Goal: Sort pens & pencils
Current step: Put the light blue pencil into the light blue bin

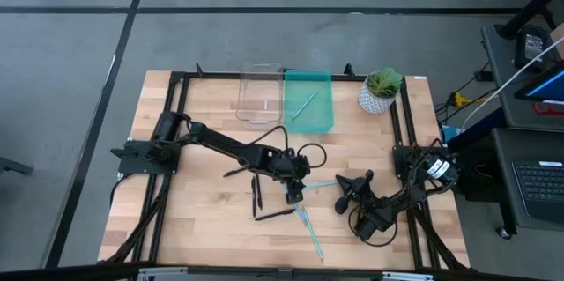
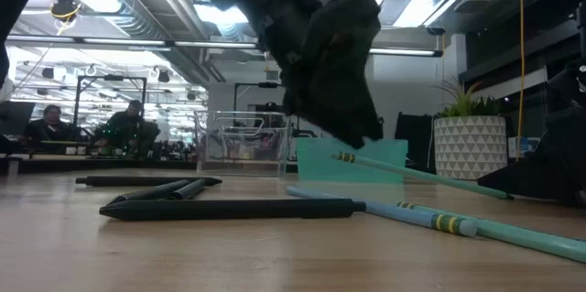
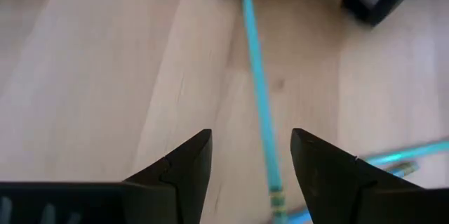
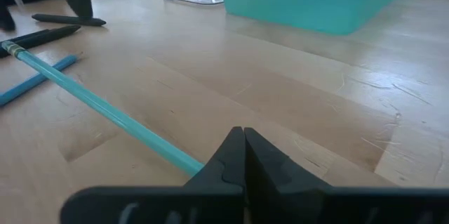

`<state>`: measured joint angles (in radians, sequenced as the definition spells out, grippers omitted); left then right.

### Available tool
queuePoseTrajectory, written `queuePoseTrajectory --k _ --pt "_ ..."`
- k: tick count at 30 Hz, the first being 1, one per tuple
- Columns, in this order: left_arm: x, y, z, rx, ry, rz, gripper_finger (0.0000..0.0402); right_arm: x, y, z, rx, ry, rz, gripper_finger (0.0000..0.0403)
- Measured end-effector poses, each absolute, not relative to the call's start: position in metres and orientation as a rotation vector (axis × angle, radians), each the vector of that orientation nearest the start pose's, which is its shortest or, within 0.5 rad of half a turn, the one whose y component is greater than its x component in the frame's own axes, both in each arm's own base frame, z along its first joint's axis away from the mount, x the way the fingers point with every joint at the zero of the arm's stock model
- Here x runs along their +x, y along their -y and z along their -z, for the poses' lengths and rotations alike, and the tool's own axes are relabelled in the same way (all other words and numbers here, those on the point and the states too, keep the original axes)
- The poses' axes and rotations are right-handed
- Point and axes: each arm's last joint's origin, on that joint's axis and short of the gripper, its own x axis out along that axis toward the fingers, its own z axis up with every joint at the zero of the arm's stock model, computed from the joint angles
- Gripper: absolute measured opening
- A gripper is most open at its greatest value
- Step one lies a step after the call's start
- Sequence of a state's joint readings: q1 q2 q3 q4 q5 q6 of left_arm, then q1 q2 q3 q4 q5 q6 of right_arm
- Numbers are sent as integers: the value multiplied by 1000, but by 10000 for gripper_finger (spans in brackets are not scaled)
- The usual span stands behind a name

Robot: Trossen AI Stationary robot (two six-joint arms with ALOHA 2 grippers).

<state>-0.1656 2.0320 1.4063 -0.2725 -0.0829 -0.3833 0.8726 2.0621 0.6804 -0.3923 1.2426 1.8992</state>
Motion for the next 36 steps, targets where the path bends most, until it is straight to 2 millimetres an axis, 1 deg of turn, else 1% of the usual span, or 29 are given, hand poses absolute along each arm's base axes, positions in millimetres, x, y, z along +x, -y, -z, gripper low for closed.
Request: queuePoseTrajectory --k 2,5,10,15,20,26,29,31,36 --pt "427 70 -164 -246 -900 -95 189 171 -162 -31 230 -262 778 0" --pt "426 71 -163 -281 -921 -64 188 171 -162 -31 230 -262 778 0" --pt "428 73 -150 -326 -963 -30 188 171 -162 -31 230 -261 778 0" --pt "429 73 -140 -327 -981 -47 187 171 -162 -31 229 -261 777 0" --pt "430 70 -140 -325 -976 -60 187 171 -162 -31 229 -262 777 0" --pt "432 70 -141 -328 -955 -56 174 171 -162 -31 229 -262 777 0" --pt "432 71 -141 -329 -948 -53 159 171 -162 -31 229 -262 778 0" --pt "432 71 -141 -333 -951 -45 142 171 -162 -31 229 -262 778 0" --pt "432 71 -141 -334 -952 -42 79 171 -162 -31 229 -262 778 0"
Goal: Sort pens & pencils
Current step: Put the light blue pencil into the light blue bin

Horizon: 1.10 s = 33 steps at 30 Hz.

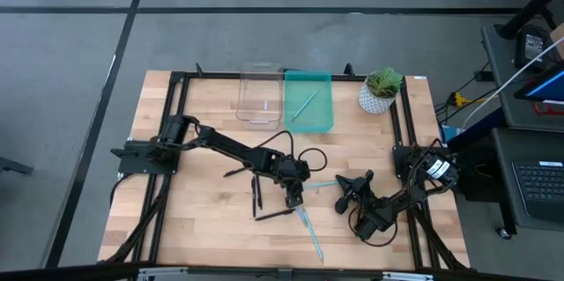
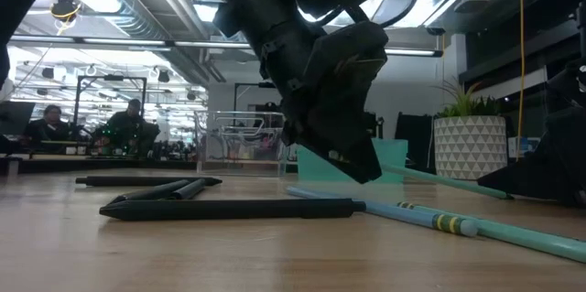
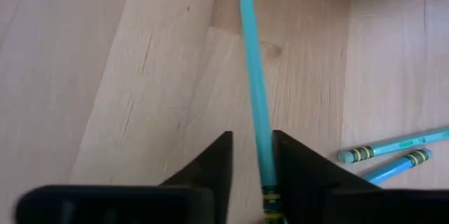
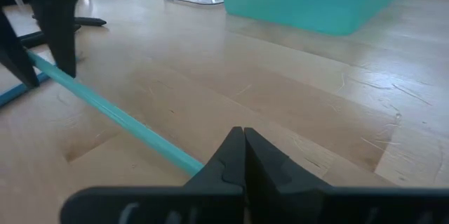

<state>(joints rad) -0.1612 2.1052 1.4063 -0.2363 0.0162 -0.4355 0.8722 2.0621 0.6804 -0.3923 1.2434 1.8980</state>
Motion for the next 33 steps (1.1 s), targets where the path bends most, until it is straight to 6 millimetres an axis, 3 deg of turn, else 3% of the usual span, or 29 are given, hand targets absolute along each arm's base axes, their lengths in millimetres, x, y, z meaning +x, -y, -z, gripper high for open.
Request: queuePoseTrajectory --k 5,12,16,22,27,29,33 --pt "432 70 -141 -326 -956 -46 16 171 -162 -31 229 -262 777 0" --pt "432 70 -141 -330 -955 -52 17 171 -164 -33 222 -249 766 5" --pt "432 71 -141 -333 -954 -48 16 172 -172 -47 198 -260 754 27" --pt "431 70 -141 -328 -955 -70 16 175 -177 -100 78 -260 767 54" --pt "431 68 -146 -347 -950 -85 16 177 -179 -174 -40 -213 746 60" --pt "430 65 -154 -355 -940 -91 16 175 -179 -209 -46 -190 729 58" --pt "429 59 -191 -312 -900 -130 16 170 -179 -264 -8 -171 690 55"
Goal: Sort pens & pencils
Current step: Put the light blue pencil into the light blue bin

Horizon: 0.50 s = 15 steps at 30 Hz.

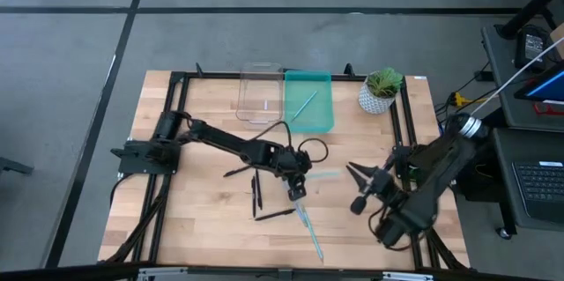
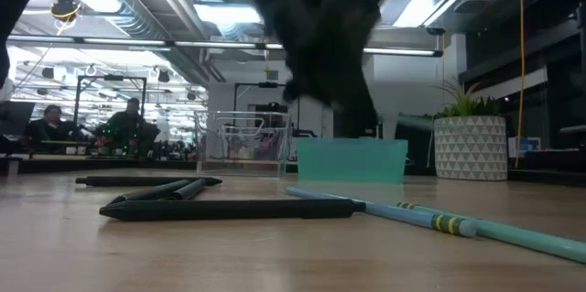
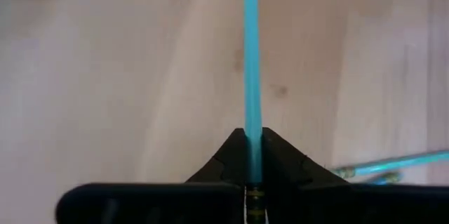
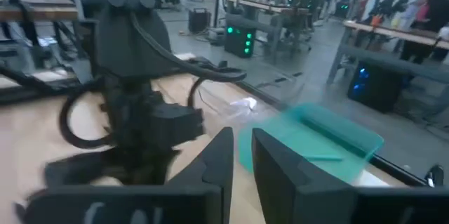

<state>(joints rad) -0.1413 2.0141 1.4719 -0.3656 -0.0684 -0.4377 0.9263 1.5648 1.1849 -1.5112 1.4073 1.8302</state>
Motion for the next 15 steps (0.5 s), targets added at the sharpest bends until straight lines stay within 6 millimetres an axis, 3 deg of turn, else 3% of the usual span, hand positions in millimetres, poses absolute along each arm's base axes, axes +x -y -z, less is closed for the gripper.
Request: queuePoseTrajectory --k 5,9,15 --pt "421 42 -249 -240 -890 -260 16 165 -174 -308 7 -187 655 57" --pt "418 3 -290 -250 -813 -414 16 162 -171 -326 -36 -192 636 57" --pt "412 -78 -302 -362 -781 -573 16 161 -169 -332 -85 -212 629 57"
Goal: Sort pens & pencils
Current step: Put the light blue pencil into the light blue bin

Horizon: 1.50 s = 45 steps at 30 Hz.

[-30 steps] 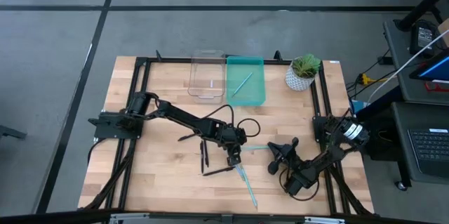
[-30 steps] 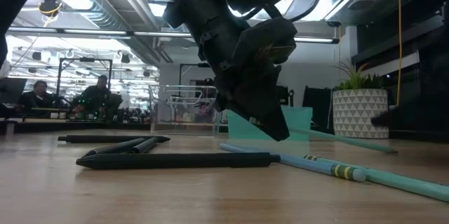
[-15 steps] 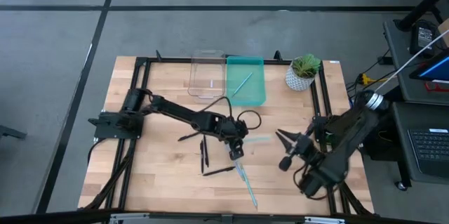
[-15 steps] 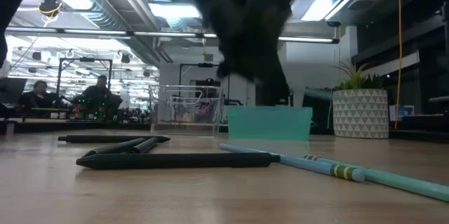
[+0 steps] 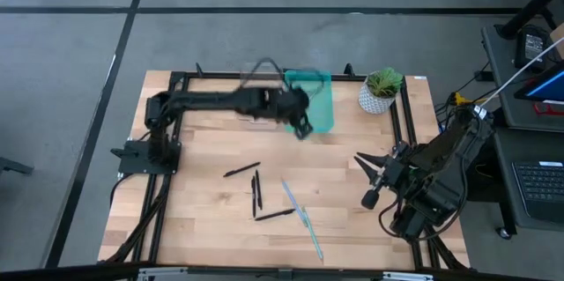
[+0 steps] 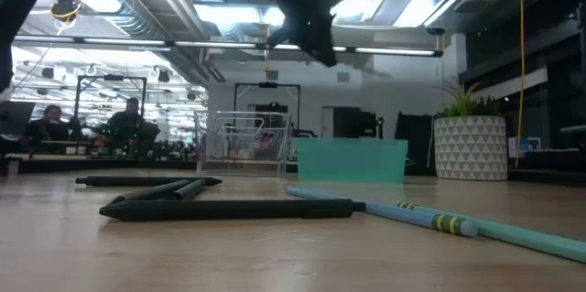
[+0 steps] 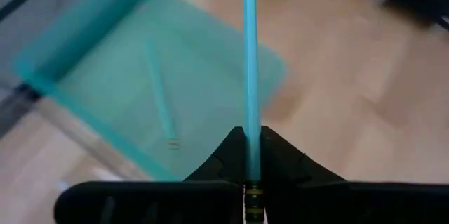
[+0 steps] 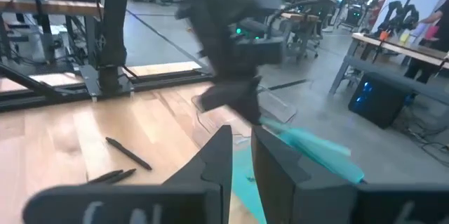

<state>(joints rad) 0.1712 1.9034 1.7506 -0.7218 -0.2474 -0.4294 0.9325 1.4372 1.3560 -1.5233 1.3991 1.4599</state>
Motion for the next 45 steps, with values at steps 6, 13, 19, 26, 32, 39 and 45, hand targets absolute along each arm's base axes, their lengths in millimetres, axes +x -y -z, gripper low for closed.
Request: queuePoseTrajectory --k 6,13,19,26,32,39,45 --pt "396 -139 -296 -551 -750 -758 16 162 -167 -333 -95 -208 640 58" --pt "417 -151 -262 -606 -756 -723 16 169 -157 -332 -102 -240 690 58" --pt "425 -146 -242 -650 -798 -737 16 172 -154 -331 -87 -296 708 58" --pt "435 -150 -227 -698 -773 -727 16 172 -153 -331 -90 -289 709 58" --pt "436 -155 -230 -722 -736 -694 50 171 -153 -330 -77 -331 707 58" --pt "435 -159 -230 -752 -746 -660 69 171 -153 -329 -76 -341 707 58" --pt "436 -167 -245 -725 -725 -591 84 171 -153 -329 -75 -346 707 58"
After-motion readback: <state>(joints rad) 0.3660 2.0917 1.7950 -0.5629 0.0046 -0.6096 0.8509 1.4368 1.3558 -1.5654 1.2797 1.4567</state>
